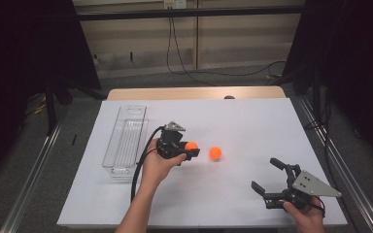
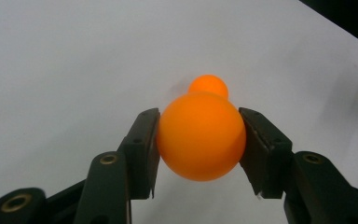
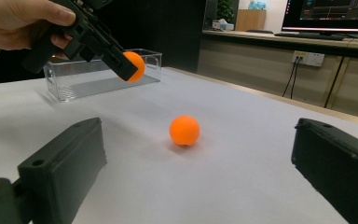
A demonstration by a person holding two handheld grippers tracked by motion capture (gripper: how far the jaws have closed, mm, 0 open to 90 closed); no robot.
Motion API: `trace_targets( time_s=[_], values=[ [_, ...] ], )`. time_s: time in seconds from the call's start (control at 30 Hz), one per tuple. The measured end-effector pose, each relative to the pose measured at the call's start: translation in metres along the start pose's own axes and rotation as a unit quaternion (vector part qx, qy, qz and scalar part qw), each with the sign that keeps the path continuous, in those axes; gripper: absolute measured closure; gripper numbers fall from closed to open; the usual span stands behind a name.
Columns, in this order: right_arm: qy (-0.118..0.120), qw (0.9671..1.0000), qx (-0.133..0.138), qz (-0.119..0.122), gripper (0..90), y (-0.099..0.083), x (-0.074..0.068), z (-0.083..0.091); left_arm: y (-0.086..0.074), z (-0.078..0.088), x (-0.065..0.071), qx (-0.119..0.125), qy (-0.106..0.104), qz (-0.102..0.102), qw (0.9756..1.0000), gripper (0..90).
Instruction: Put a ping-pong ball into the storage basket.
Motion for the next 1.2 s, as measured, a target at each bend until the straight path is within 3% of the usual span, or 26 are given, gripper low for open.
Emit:
trace_targets(
  time_s=[0.83,1.2],
  values=[
    [0.000,1.0000,-0.001,0.001,2.2,0.000,0.000,0.001,0.000,0.003,-0.009,0.001,0.001,0.001,1.0000,50.9],
    [0.000,1.0000,0.000,0.001,2.2,0.001,0.000,0.001,-0.003,0.004,-0.016,-0.003,0.016,0.004,0.9999,50.9]
  ],
)
Point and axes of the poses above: each handheld gripper's, and its own axes: z roughly backward along the jaws, y roughly out of its top, x roughly to its right, the point moved 2 cm from there along -z, roughly forward along the jaws, and after that the axes turned 13 degrees about y, right-handed, at the moved point
